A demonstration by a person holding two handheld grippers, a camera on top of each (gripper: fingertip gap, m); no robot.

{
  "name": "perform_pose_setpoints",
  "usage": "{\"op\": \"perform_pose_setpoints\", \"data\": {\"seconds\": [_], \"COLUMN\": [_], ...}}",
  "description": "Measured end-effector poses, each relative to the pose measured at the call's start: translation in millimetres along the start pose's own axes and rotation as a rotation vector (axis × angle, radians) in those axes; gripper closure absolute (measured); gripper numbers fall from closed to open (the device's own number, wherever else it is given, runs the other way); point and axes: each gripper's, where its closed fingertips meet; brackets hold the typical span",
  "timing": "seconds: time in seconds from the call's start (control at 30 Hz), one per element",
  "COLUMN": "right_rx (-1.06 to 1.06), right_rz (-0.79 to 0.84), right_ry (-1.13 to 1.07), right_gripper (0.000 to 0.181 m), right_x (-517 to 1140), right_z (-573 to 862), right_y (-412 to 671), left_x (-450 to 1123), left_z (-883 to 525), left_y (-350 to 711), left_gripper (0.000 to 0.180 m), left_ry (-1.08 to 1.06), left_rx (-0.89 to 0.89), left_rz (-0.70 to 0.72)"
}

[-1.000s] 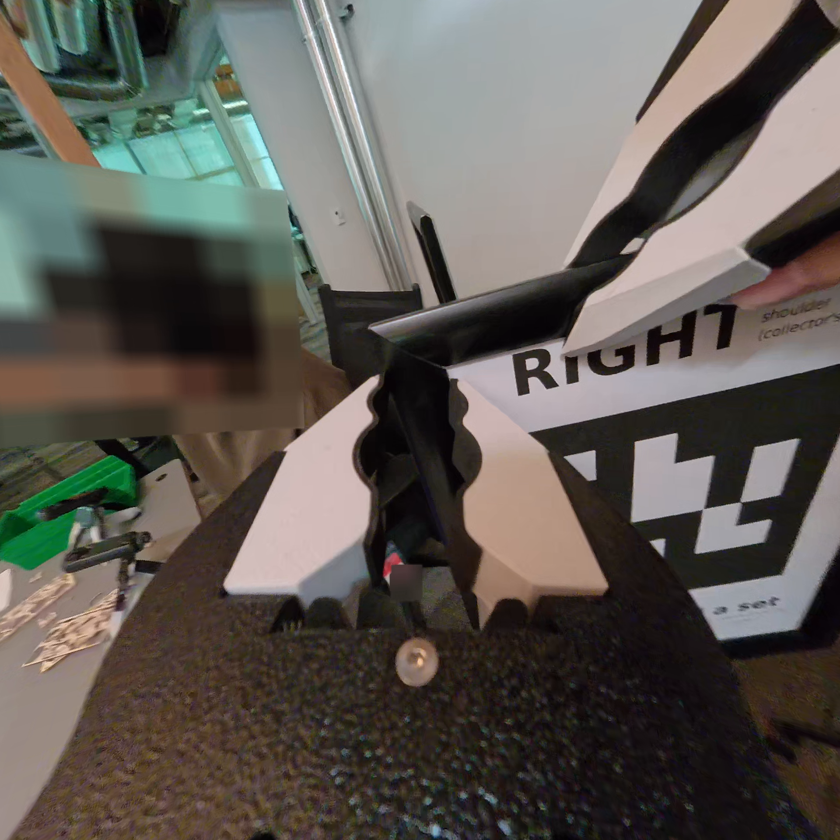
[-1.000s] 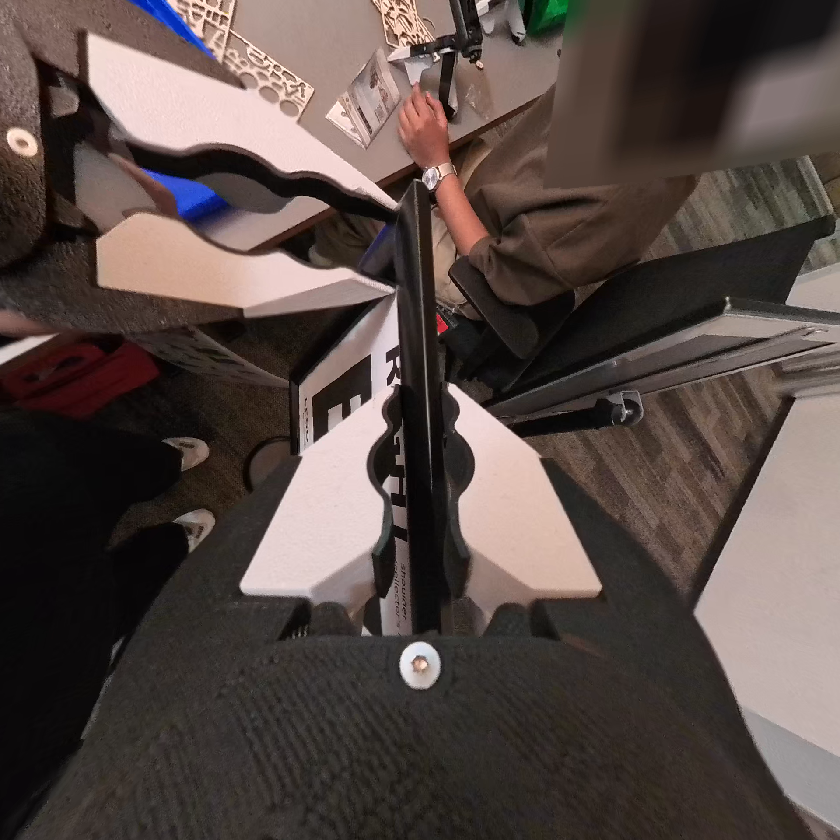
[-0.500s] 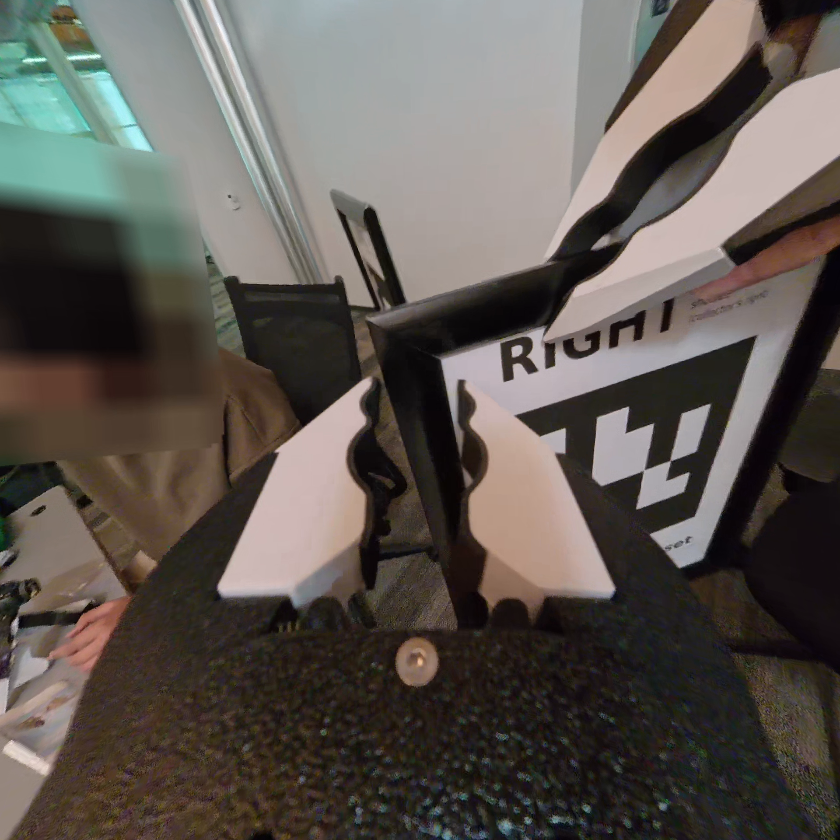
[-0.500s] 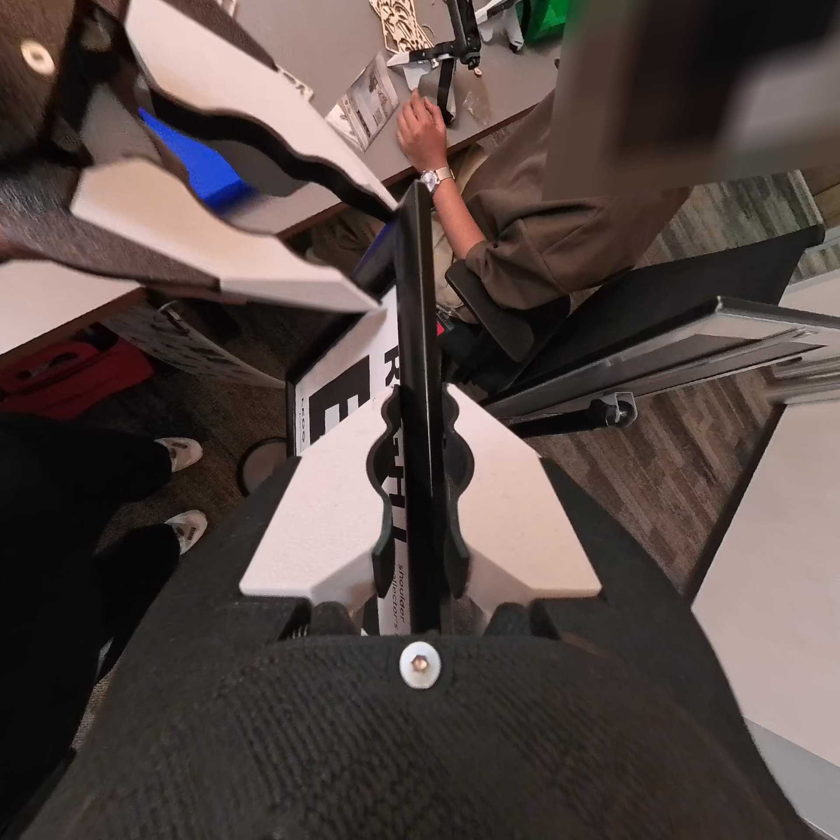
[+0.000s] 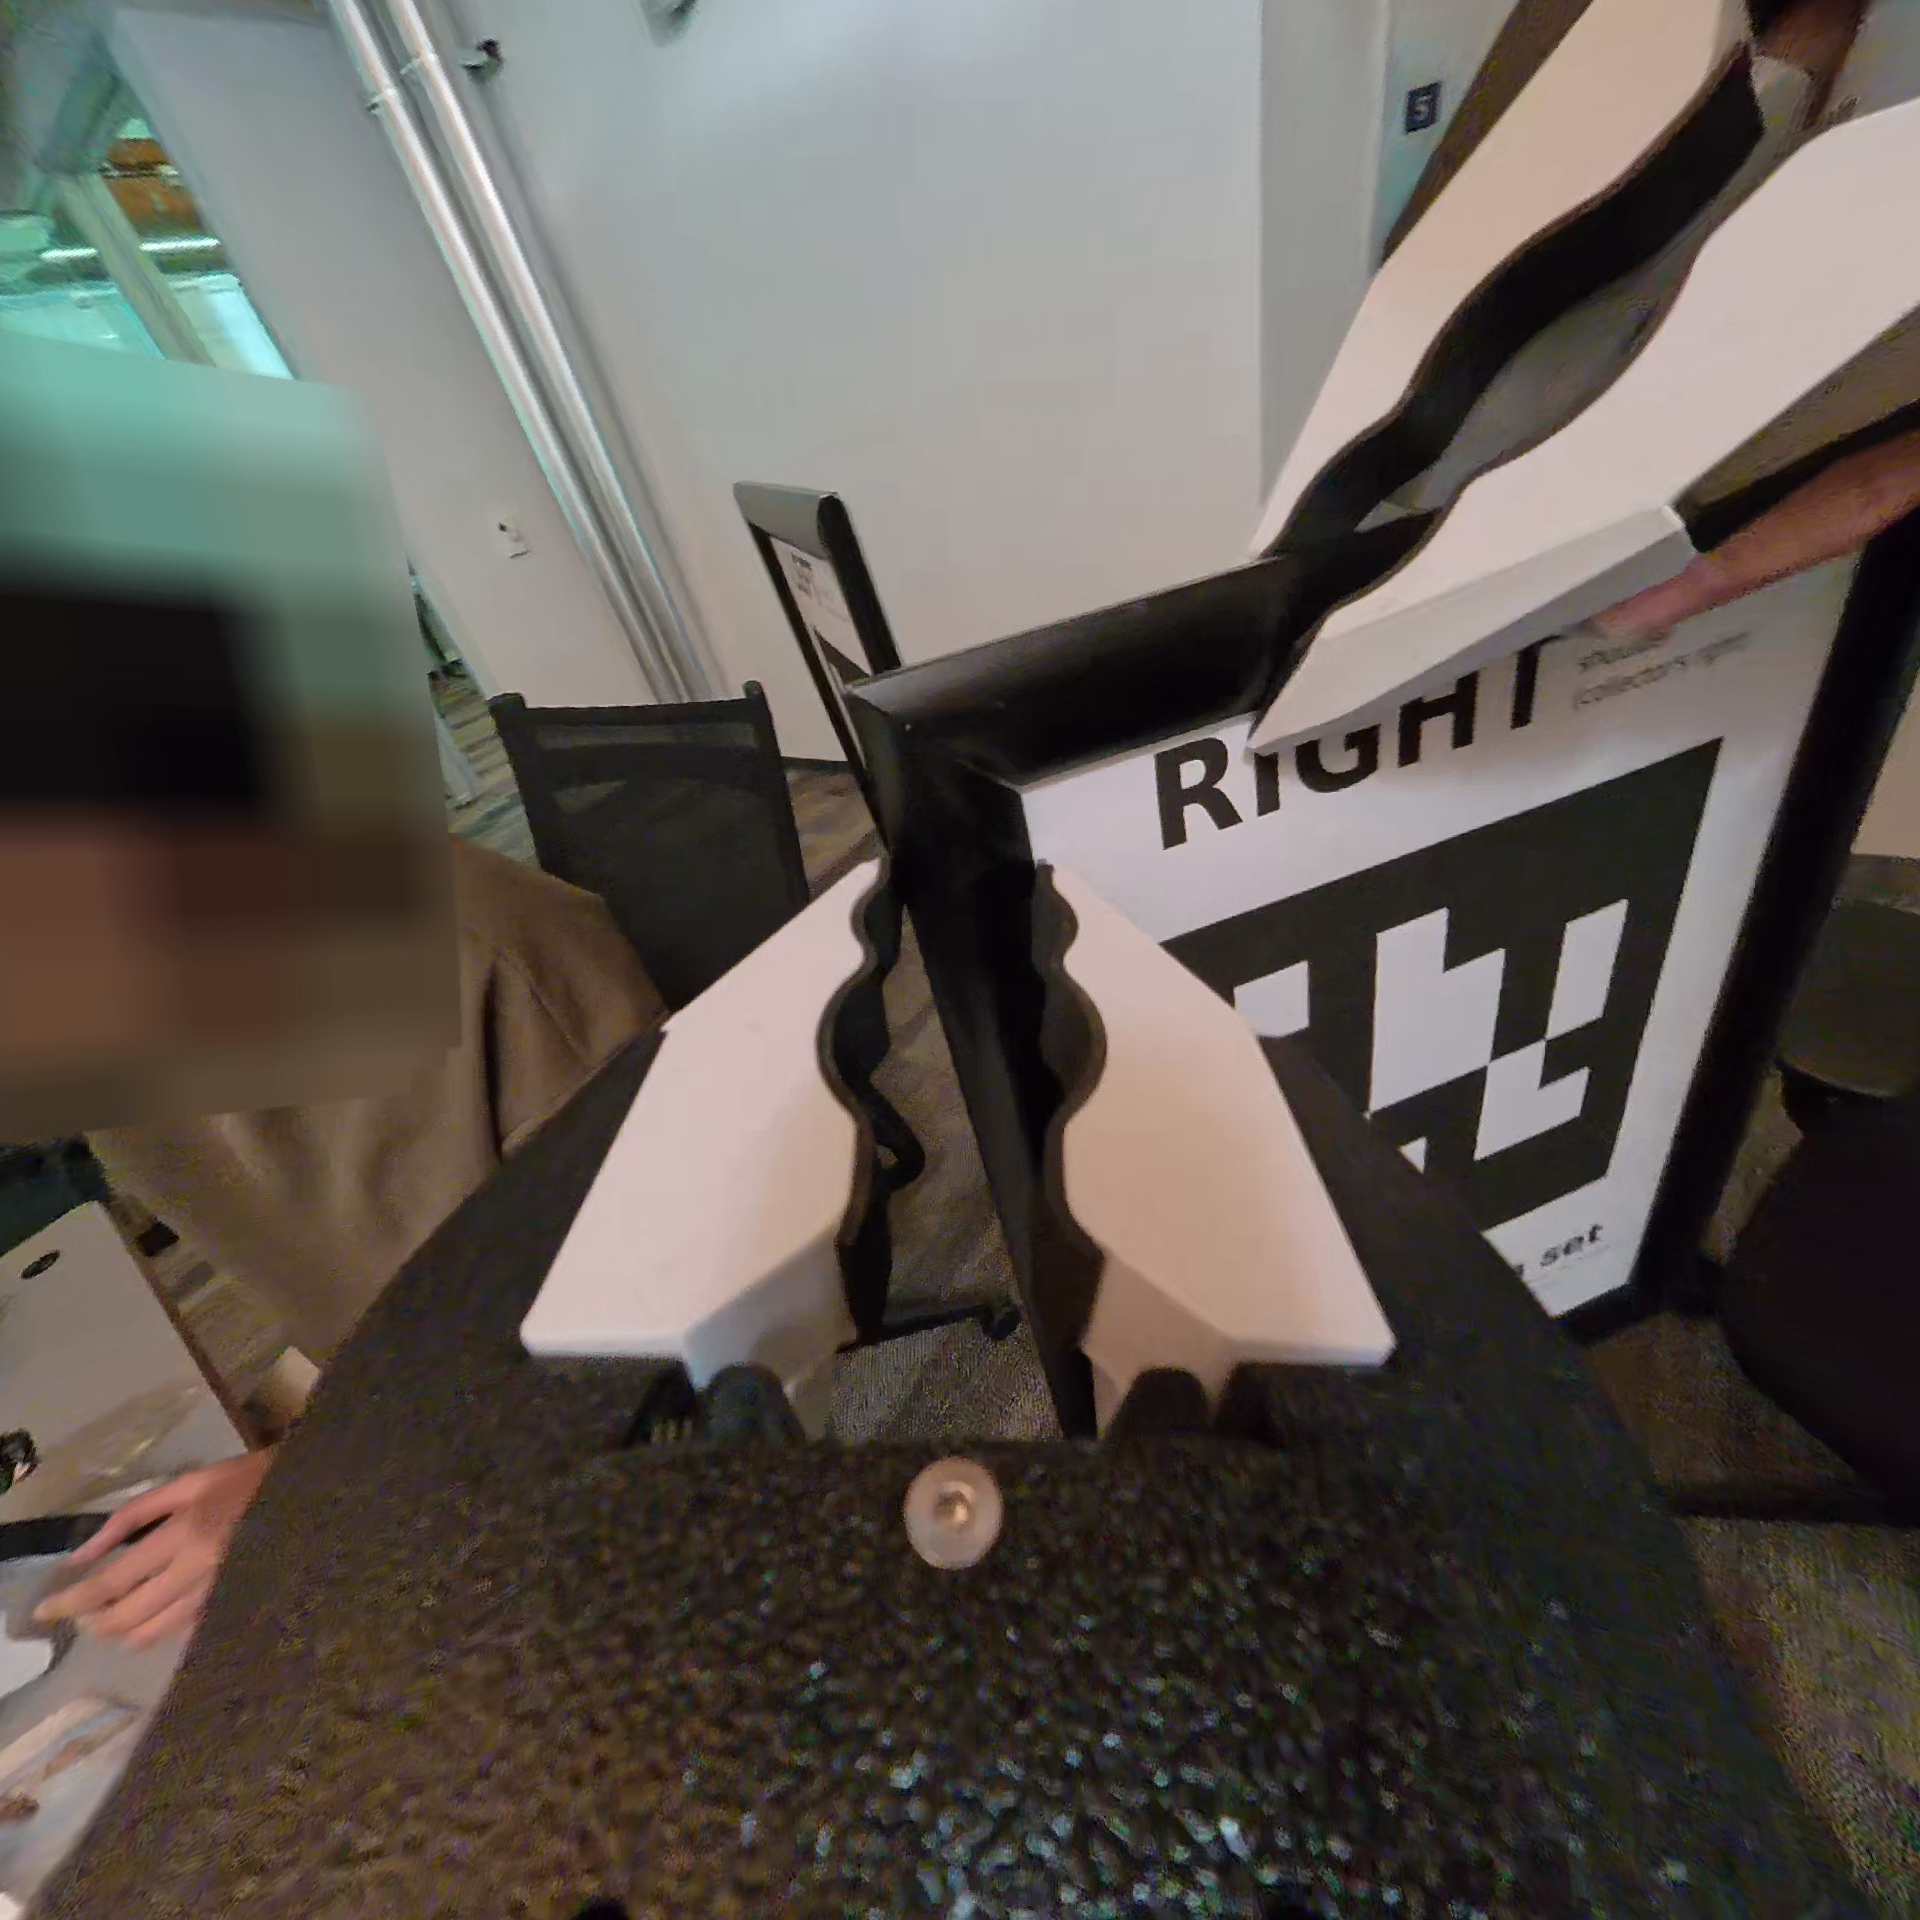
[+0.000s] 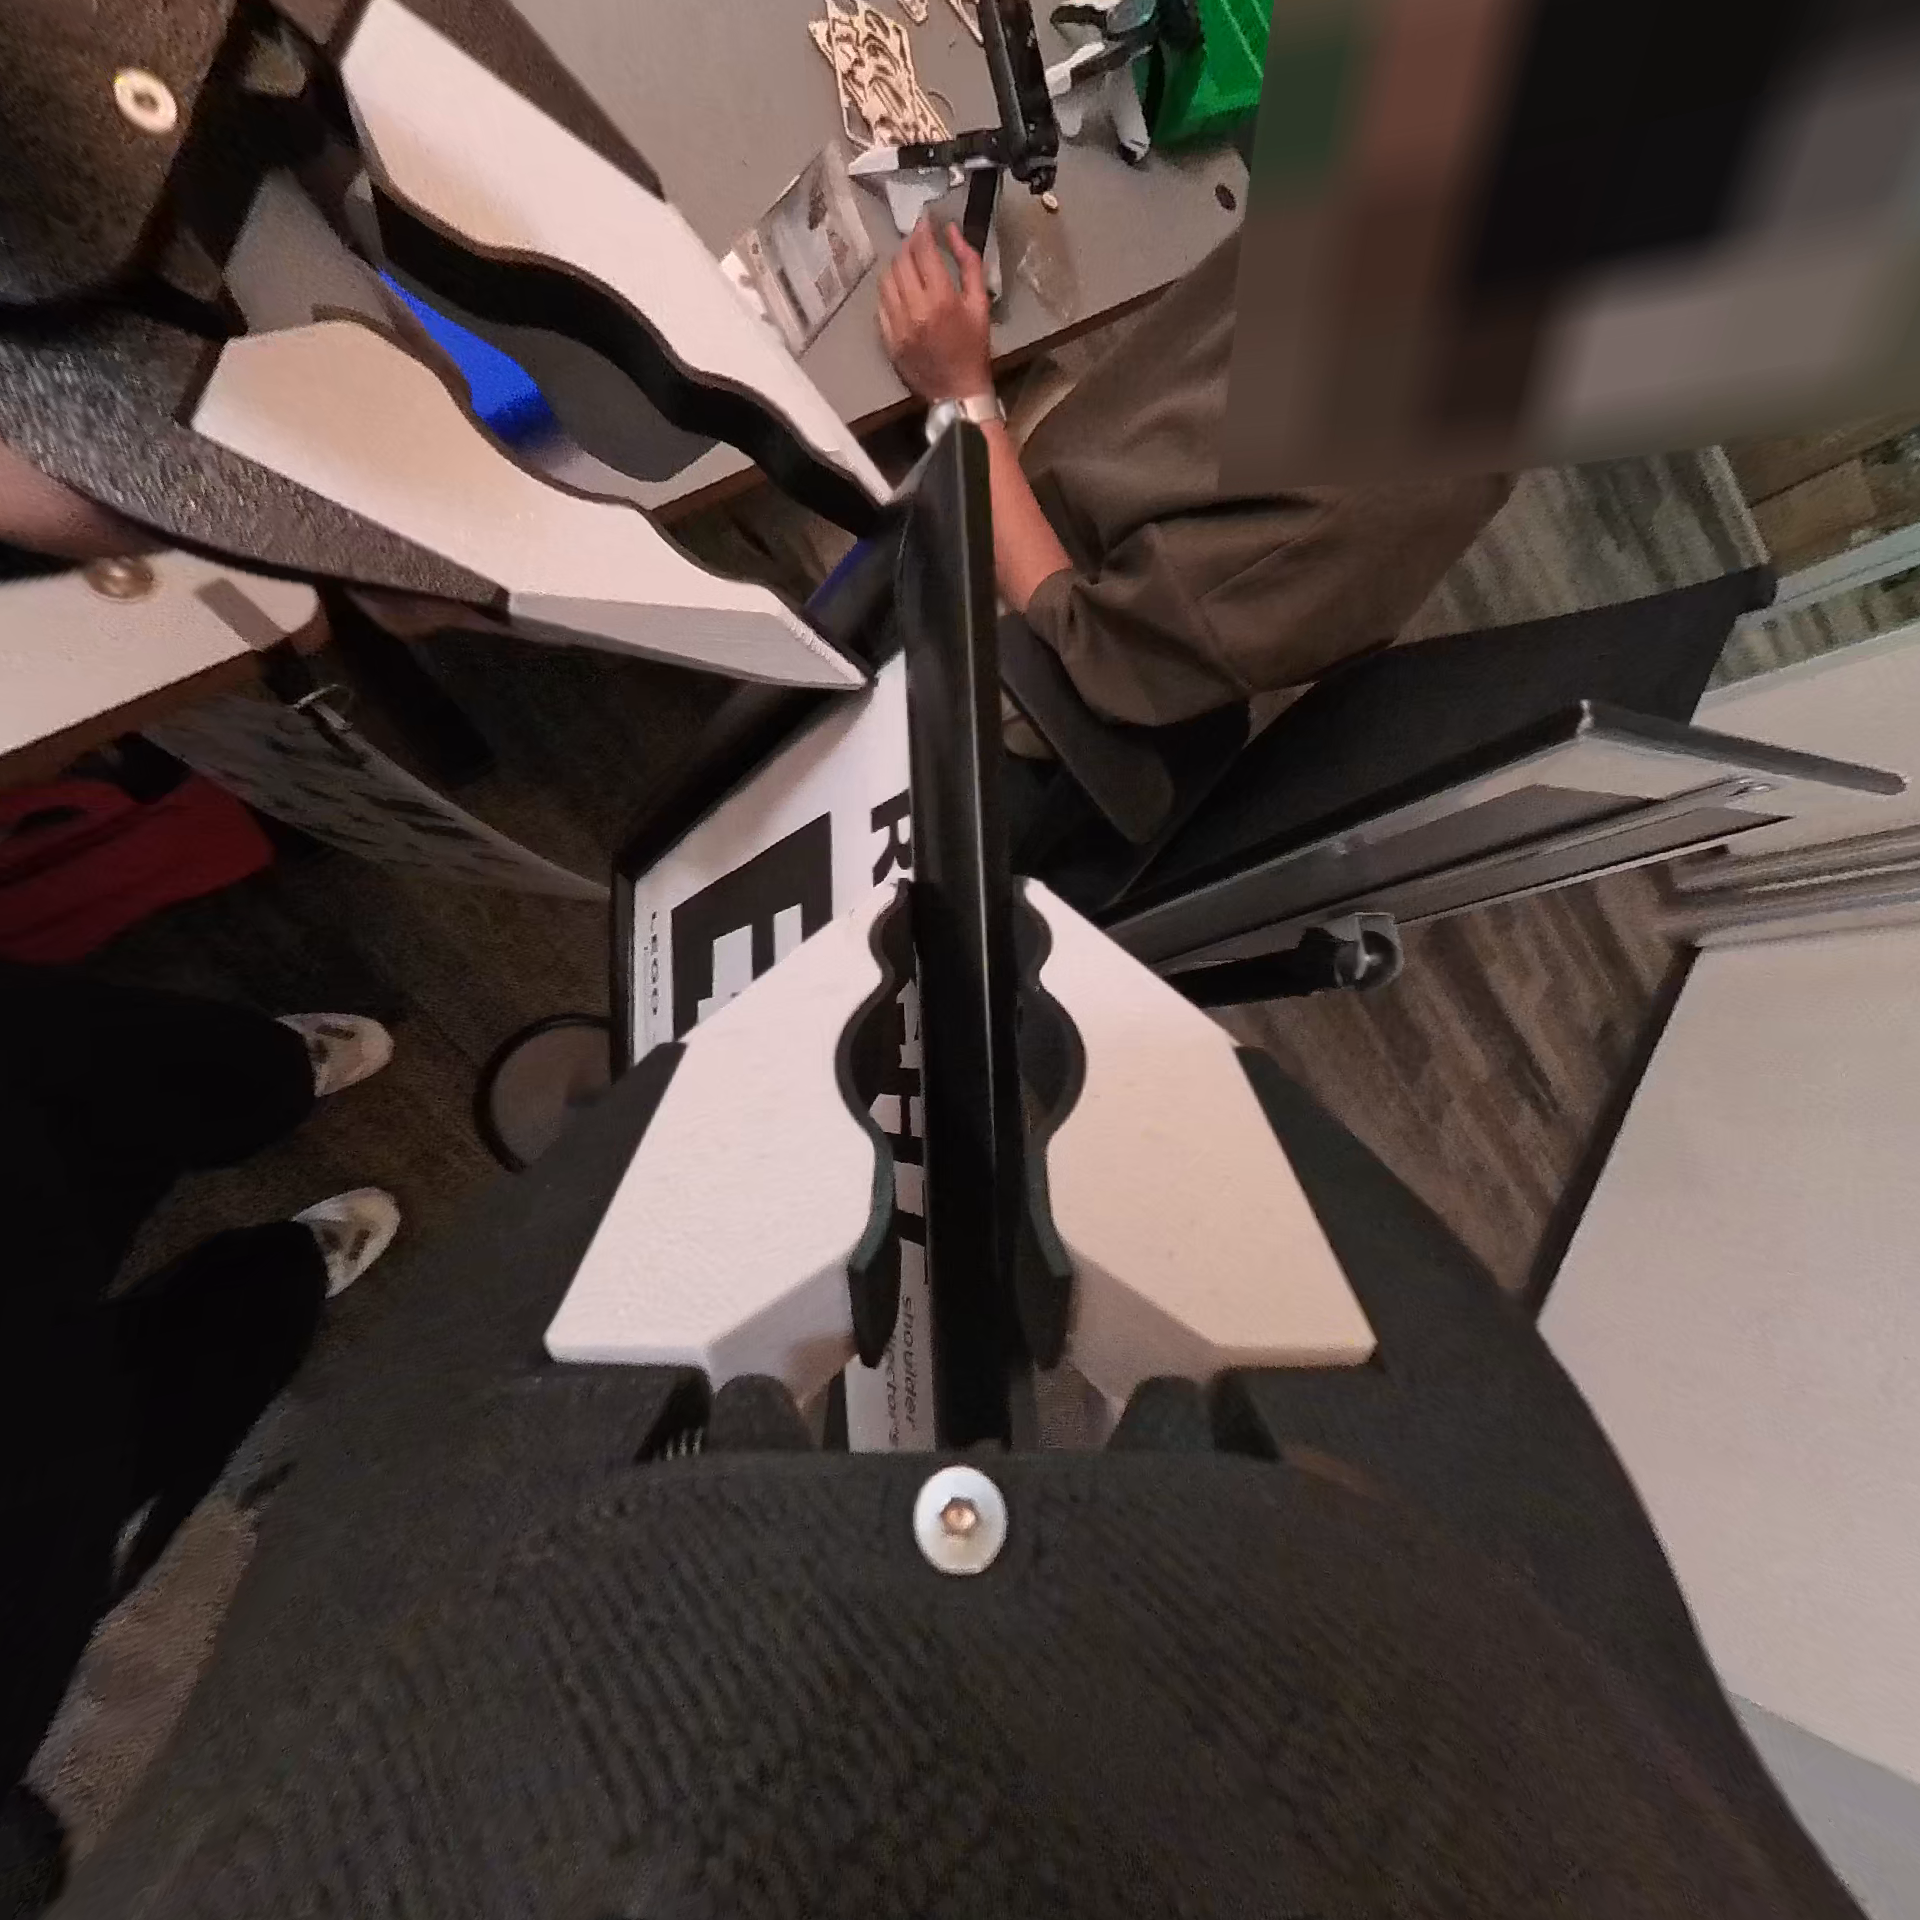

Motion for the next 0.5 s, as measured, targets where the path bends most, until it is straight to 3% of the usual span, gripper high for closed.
{"op": "perform_pose_setpoints", "data": {"seconds": [0.2,0.43,0.5], "right_rx": [-0.085,-0.043,-0.021], "right_rz": [0.036,0.036,0.033], "right_ry": [-0.079,-0.06,-0.053], "right_gripper": [0.162,0.163,0.164], "right_x": [-2.9,-5.6,-5.9], "right_z": [5.7,1.7,0.2], "right_y": [-0.8,-0.2,0.6], "left_x": [2.1,2.8,0.3], "left_z": [3.1,3.2,1.5], "left_y": [1.2,8.0,9.7], "left_gripper": [0.16,0.152,0.151], "left_ry": [-0.111,0.021,0.112], "left_rx": [-0.023,-0.052,0.019], "left_rz": [0.002,-0.002,-0.026]}}
Point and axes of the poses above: each gripper's, where its closed fingertips meet, x out along the fingers, y out of its top, z = x × y across the jaws, and after that the axes turned 6 degrees about z, right-handed
